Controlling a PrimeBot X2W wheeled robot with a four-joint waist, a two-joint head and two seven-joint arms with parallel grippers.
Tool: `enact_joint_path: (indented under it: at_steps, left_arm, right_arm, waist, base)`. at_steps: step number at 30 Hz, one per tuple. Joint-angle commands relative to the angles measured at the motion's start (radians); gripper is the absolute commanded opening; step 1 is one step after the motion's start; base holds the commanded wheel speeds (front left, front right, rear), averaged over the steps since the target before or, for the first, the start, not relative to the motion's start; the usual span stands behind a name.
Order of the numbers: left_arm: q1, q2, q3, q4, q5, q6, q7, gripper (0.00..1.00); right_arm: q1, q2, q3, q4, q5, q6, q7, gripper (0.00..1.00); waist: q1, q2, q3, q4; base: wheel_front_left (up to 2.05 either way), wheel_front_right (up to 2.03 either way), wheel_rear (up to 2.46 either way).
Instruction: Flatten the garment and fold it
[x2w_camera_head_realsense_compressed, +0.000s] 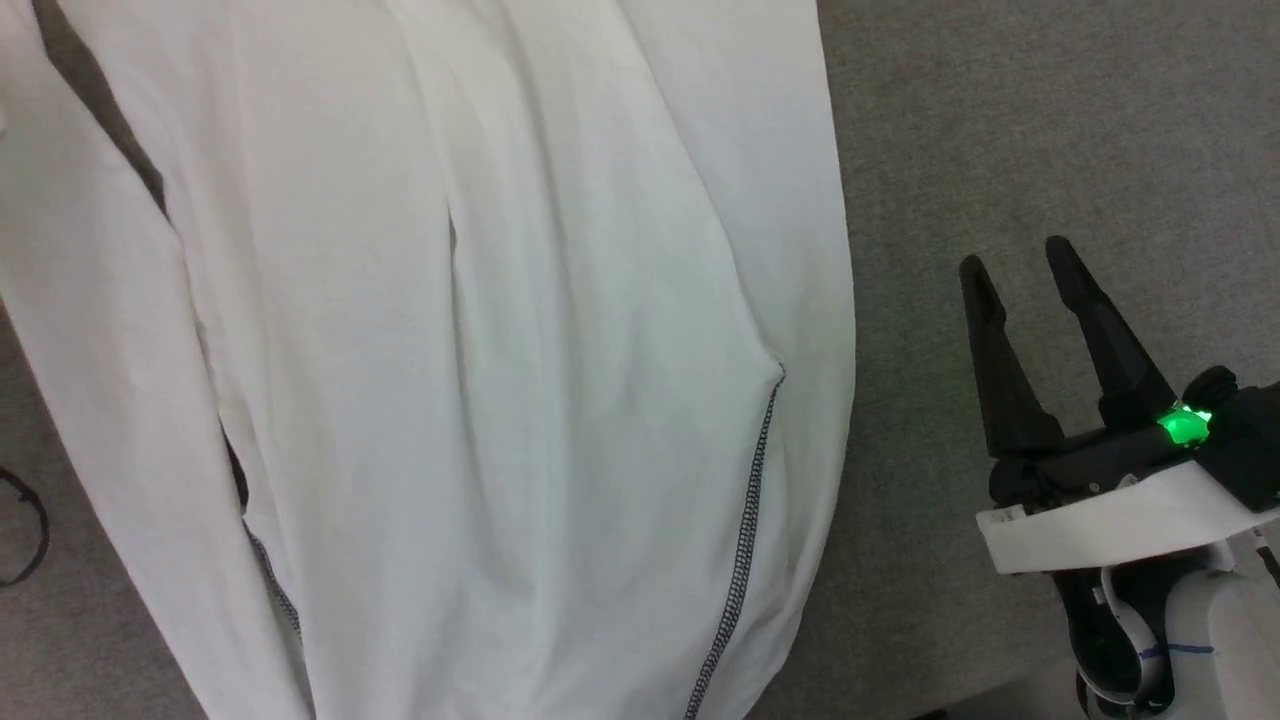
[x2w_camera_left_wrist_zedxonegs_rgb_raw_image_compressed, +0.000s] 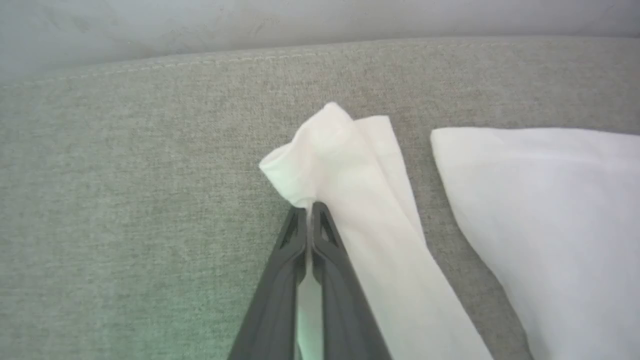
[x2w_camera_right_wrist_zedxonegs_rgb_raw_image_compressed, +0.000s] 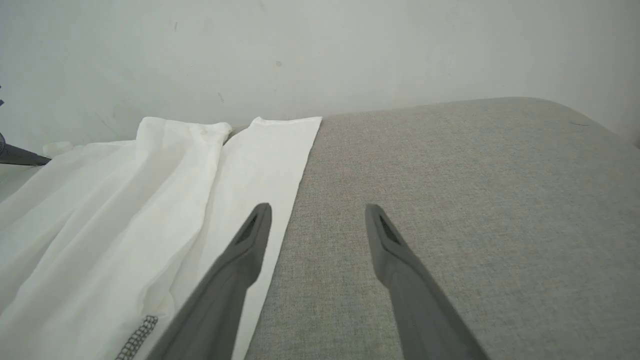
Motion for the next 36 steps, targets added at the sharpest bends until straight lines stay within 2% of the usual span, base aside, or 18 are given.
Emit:
enact_joint_path:
  at_steps: [1, 6, 12, 17, 22, 28, 31, 36]
  left_arm:
    - [0.072, -0.021, -0.019, 0.021, 0.015, 0.008, -0.013, 0.00]
    - [0.075, -0.035, -0.009, -0.009, 0.036, 0.019, -0.178, 0.00]
    - [0.116, -0.058, -0.012, -0.066, 0.038, 0.008, -0.301, 0.00]
    - [0.184, -0.094, -0.045, -0.184, 0.030, -0.036, -0.361, 0.00]
    - [0.324, -0.169, -0.123, -0.371, 0.014, -0.057, -0.358, 0.00]
    - [0.543, -0.280, -0.242, -0.555, 0.004, -0.023, -0.354, 0.00]
    - [0.645, -0.339, -0.324, -0.585, 0.004, -0.017, -0.355, 0.00]
    - [0.777, -0.440, -0.440, -0.533, -0.009, -0.011, -0.363, 0.00]
  right_arm:
    - [-0.011, -0.002, -0.005, 0.004, -0.003, -0.001, 0.002, 1.00]
    - [0.010, -0.011, -0.031, 0.016, -0.011, -0.001, 0.019, 1.00]
    - [0.064, -0.013, -0.082, 0.022, -0.022, -0.001, 0.051, 1.00]
    - [0.123, -0.007, -0.131, 0.013, -0.030, -0.001, 0.073, 1.00]
    - [0.174, 0.003, -0.169, -0.003, -0.037, -0.001, 0.095, 1.00]
    - [0.200, 0.011, -0.184, -0.029, -0.039, -0.001, 0.124, 1.00]
    - [0.212, 0.014, -0.186, -0.039, -0.036, -0.001, 0.134, 1.00]
    - [0.226, 0.017, -0.181, -0.047, -0.027, -0.001, 0.148, 1.00]
  waist:
    - [-0.0002, -0.0001, -0.043, 0.025]
    - [-0.0002, -0.0001, -0.148, 0.080]
    - [-0.0002, -0.0001, -0.290, 0.160]
    - [-0.0002, -0.0001, -0.387, 0.218]
    - [-0.0002, -0.0001, -0.458, 0.255]
    - [-0.0002, -0.0001, -0.499, 0.254]
    - [-0.0002, -0.0001, -0.501, 0.240]
    - [-0.0002, -0.0001, -0.494, 0.202]
  base:
    - [0.00, 0.00, 0.00]
    - [0.00, 0.00, 0.00]
    - [0.00, 0.00, 0.00]
    - [0.00, 0.00, 0.00]
    - [0.00, 0.00, 0.00]
    - [0.00, 0.00, 0.00]
    - [0.00, 0.00, 0.00]
    - [0.00, 0.00, 0.00]
